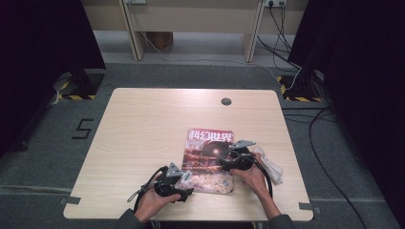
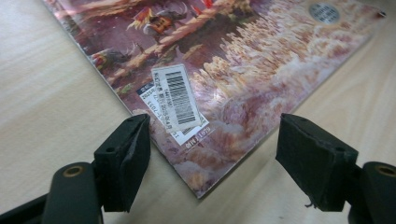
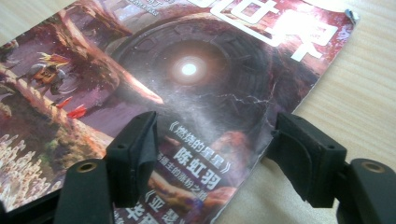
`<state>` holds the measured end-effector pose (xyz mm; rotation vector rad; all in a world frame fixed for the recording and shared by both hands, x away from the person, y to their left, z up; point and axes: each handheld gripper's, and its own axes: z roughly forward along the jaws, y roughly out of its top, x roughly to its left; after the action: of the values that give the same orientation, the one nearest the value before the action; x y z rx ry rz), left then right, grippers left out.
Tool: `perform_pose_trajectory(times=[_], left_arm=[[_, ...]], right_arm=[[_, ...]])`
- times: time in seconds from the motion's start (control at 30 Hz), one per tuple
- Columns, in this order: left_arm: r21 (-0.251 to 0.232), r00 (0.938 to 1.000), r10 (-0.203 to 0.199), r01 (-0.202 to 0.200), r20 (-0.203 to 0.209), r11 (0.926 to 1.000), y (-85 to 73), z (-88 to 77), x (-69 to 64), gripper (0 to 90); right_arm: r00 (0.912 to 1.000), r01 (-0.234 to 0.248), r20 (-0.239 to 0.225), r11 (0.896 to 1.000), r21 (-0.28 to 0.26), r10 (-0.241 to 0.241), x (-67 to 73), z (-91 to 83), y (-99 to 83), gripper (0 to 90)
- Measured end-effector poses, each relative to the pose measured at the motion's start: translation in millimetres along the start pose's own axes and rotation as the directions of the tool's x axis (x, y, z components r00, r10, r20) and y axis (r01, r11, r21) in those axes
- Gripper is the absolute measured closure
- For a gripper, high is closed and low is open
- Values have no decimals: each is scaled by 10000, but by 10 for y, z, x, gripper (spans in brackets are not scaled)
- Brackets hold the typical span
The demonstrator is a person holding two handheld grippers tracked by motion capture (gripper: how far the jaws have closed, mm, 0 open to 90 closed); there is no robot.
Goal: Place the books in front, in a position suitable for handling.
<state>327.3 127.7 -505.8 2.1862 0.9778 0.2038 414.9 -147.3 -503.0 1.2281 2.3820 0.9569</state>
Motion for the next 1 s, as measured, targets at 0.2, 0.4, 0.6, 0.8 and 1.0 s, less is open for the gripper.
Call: perform_pose_trajectory(times=[0.2, 0.4, 0.6, 0.8, 1.0], left_arm=[[-40, 9996, 175, -174, 233, 9998, -46, -19, -83, 253], [-337, 9996, 162, -154, 247, 9993, -53, -51, -81, 263], [-823, 9996, 95, -115, -251, 9965, -106, -169, 42, 247], [-817, 9987, -312, 277, -415, 9963, -235, -245, 185, 232], [-928, 9977, -505, 461, -447, 9946, -292, -328, 244, 205]], right_arm=[[9992, 367, 140, 9993, -39, -366, 74, -38, -42, 332], [9992, 344, 192, 9994, -98, -342, 93, -53, -51, 359], [9998, 171, 40, 9980, -612, -169, 31, -199, -34, 397], [9998, -5, 200, 9964, -845, 22, -78, -355, -60, 372], [9978, -311, 556, 9937, -1074, 372, -246, -575, -154, 296]])
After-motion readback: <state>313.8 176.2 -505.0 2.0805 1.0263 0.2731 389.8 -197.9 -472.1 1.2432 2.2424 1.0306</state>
